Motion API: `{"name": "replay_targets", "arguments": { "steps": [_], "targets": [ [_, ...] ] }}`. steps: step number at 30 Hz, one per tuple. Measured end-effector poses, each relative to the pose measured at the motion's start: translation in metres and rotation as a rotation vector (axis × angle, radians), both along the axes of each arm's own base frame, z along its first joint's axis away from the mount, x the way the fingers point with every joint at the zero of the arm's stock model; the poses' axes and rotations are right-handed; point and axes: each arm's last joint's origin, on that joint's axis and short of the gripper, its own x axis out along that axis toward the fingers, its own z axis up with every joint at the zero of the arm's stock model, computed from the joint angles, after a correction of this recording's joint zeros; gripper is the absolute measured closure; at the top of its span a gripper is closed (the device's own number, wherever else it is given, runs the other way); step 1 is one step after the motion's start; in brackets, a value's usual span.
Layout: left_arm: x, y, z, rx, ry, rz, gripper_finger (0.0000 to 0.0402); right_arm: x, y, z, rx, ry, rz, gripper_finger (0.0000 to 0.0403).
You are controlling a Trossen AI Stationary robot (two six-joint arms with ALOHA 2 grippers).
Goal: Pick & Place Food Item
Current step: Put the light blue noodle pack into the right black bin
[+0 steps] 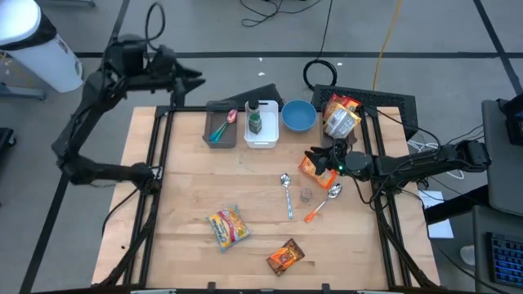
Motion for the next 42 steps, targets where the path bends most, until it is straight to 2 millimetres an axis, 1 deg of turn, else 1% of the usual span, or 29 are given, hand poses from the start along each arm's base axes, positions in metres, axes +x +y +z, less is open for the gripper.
{"name": "replay_targets", "arguments": {
  "steps": [6, 12, 15, 18, 23, 26, 29, 32, 35, 39, 42],
  "targets": [
    [-0.012, -0.031, -0.035, -0.05, -0.048, -0.051, 0.0245, 0.0, -0.001, 0.0, 0.011, -0.009, -0.025, 0.019],
    [-0.02, -0.056, -0.069, -0.13, -0.228, -0.093, 0.0245, 0.0, 0.0, 0.0, 0.038, -0.026, -0.031, 0.019],
    [-0.021, -0.067, -0.087, -0.195, -0.307, -0.139, 0.0245, 0.0, 0.0, 0.0, 0.038, -0.026, -0.031, 0.019],
    [-0.017, -0.077, -0.107, -0.279, -0.364, -0.187, 0.0245, 0.0, 0.0, 0.0, 0.032, -0.022, -0.029, 0.019],
    [0.001, -0.09, -0.134, -0.374, -0.447, -0.234, 0.0245, 0.0, 0.0, 0.0, 0.038, -0.021, -0.004, 0.019],
    [0.015, -0.099, -0.147, -0.39, -0.486, -0.229, 0.0245, 0.001, 0.002, -0.001, 0.043, -0.01, 0.072, 0.019],
    [0.03, -0.111, -0.159, -0.434, -0.483, -0.197, 0.0245, 0.002, 0.006, -0.001, 0.062, -0.002, 0.183, 0.019],
    [0.046, -0.125, -0.167, -0.46, -0.445, -0.155, 0.0245, 0.003, 0.011, -0.003, 0.081, 0.019, 0.309, 0.019],
    [0.061, -0.141, -0.173, -0.478, -0.44, -0.126, 0.0245, 0.002, 0.017, -0.007, 0.088, 0.065, 0.38, 0.019],
    [0.08, -0.163, -0.178, -0.509, -0.497, -0.131, 0.0245, 0.001, 0.024, -0.008, 0.087, 0.083, 0.416, 0.019],
    [0.089, -0.178, -0.182, -0.533, -0.53, -0.132, 0.0245, 0.002, 0.026, -0.006, 0.064, 0.066, 0.433, 0.019]
  ]
}}
